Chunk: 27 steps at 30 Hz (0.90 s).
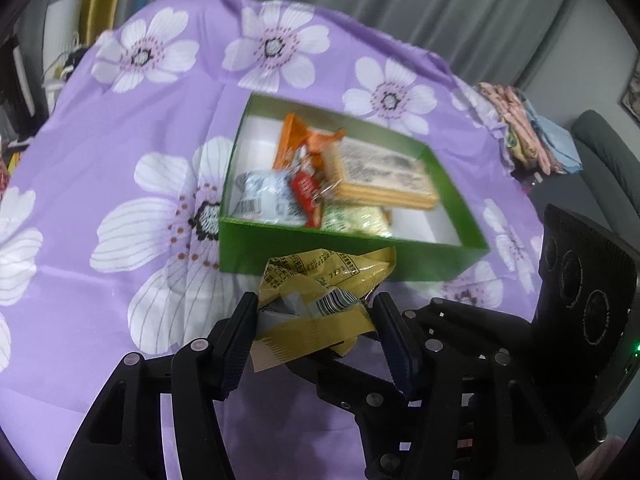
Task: Organize snacks
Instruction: 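Grasp the gold foil snack bag with the left gripper and lift it, then carry the gold bag over the green box and lower it inside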
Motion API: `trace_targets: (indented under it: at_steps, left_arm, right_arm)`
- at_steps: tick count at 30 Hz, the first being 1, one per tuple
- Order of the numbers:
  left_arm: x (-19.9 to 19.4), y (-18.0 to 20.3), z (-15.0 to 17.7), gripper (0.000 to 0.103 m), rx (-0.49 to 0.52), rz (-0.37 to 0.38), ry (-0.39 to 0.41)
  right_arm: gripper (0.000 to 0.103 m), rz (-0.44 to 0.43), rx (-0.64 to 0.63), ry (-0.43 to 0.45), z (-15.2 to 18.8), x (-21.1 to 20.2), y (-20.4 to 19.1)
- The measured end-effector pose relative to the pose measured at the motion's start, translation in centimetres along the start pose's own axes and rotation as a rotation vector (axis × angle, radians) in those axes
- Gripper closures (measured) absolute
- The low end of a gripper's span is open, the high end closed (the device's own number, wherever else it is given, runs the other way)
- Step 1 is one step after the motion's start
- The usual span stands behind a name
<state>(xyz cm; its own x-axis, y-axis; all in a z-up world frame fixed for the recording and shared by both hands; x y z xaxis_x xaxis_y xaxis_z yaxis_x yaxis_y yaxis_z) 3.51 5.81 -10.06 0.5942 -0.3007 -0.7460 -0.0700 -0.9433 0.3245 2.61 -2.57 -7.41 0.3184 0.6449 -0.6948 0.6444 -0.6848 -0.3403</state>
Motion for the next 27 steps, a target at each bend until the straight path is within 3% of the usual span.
trace_targets:
  at_steps: [11,19,27]
  left_arm:
    - [-1.8,4.5,-3.1,0.044,0.085,0.035,0.074]
    - [-0.5,7.5,-6.6,0.044,0.127,0.075,0.103]
    - [2.2,8.7,-8.6,0.044,0.139,0.092,0.079]
  right_arm:
    - [0.064,0.074,-0.011,0.124,-2.5,-4.9,2.0]
    - [0.064,0.126,0.006,0.177,-4.6,-6.7,5.3]
    - [0.064,0.164,0.024,0.18,-6.0,-6.2,8.4]
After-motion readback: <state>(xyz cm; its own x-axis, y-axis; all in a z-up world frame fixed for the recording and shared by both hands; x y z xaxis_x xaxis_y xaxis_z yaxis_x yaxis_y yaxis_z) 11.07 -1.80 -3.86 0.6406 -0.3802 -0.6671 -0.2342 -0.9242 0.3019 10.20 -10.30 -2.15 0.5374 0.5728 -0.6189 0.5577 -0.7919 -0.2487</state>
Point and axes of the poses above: each gripper's, at about its wrist camera, not at the fingertips, and x roughly the way its jaws point, y to its right, z to its underside, the point moved 3 cm from there along x, roughly the way its jaws point, and after that the axes turned 2 degrees about -z, right-handed, at the moved point
